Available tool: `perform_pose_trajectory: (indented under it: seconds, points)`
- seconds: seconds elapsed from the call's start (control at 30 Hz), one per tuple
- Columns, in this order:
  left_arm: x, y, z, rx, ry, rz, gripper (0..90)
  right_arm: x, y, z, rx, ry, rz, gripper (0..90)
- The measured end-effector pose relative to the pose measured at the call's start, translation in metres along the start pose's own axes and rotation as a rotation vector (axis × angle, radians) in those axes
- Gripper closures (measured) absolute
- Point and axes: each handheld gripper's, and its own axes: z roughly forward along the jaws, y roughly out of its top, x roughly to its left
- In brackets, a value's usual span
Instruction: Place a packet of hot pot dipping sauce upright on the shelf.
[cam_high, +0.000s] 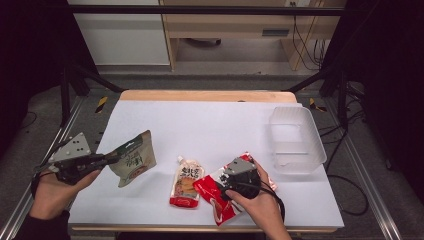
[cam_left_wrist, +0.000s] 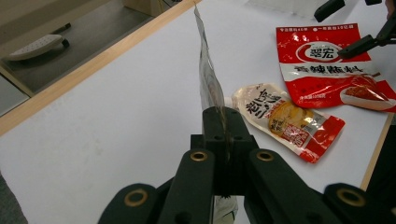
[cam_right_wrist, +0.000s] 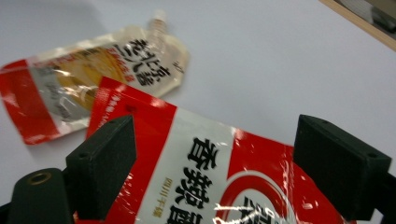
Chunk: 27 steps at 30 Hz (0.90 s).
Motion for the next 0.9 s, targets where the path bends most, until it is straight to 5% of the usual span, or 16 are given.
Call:
perform_pose_trajectory:
  seconds: [0.2,0.33,0.5,0.67,0.9]
  points:
    - [0.01,0.028,0.005,0.01,0.002,0.03,90.0,-0.002,0.026,-0.005,0.025,0.059,-0.085,15.2]
    - [0.017,0.041,0.013,0.0,-0.006,0.029,90.0,-0.007,0.043,-0.014,0.035,0.039,-0.168,22.2]
    - [0.019,0.054,0.025,-0.006,-0.028,0.031,90.0,-0.015,0.057,-0.022,0.015,0.066,-0.178,22.3]
    - [0.014,0.075,0.045,0.007,-0.059,0.068,90.0,-0.024,0.074,-0.026,0.064,0.067,-0.21,17.2]
    - [0.004,0.096,0.057,0.007,-0.088,0.112,90.0,-0.037,0.084,-0.035,0.127,0.018,-0.252,13.2]
